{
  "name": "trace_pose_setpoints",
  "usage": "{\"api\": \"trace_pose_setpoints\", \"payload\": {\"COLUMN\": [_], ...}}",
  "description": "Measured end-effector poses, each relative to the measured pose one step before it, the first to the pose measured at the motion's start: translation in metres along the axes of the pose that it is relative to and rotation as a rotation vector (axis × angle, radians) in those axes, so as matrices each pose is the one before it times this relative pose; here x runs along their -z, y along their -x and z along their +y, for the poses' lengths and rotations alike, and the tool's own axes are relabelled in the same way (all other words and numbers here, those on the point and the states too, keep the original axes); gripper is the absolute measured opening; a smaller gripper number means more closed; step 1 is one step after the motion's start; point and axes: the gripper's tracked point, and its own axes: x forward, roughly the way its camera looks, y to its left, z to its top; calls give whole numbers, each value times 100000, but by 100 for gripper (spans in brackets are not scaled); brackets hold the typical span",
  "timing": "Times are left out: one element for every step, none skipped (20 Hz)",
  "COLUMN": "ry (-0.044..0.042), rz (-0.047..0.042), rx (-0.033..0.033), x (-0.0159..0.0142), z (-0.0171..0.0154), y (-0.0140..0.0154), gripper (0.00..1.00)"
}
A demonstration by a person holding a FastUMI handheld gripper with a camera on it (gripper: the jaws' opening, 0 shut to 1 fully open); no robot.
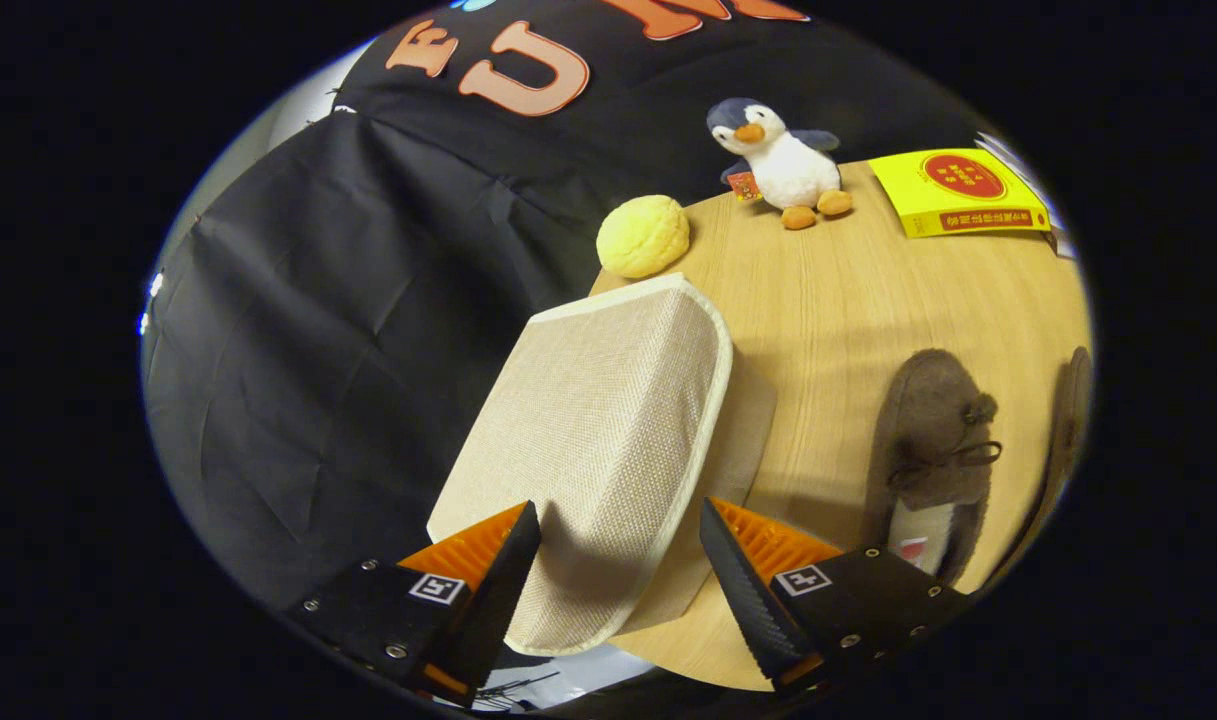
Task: Open the storage box then place both shoes into the box .Put the left shoe in first, then the right shoe, with the right side of both shoes facing outward in a uniform manner.
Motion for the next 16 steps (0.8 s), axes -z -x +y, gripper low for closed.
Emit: {"api": "trace_pose_setpoints", "payload": {"ry": [-2782, -2922, -3821, -3201, -937, 337, -102, -1074, -1354, -966, -223, 585, 858, 796, 1561, 2761], "rz": [-332, 673, 810, 136, -806, -782, -911, -249, -715, -1217, -1207, -1476, -1342, -1234, -1237, -792], "rx": [-2007, -1892, -1542, -1186, -382, 51, -581, -1070, -1530, -1602, -1432, -1674, -1817, -1857, -466, 182], "x": [-97, 266, 148, 83, -104, -140, -375, -11, -211, -346, -473, -478, -591, -364, -528, -325], "z": [193, 189, 159, 268, 88, 125, 145, 352, 601, 836, 795, 923, 1019, 1118, 868, 937], "y": [-132, -268, -211, -44, 2, 129, 329, 505, 570, 678, 630, 712, 457, 362, 55, 199], "gripper": [97, 97, 97, 97, 96, 94, 91, 86, 84, 79, 77, 72, 70, 66, 65, 62]}}
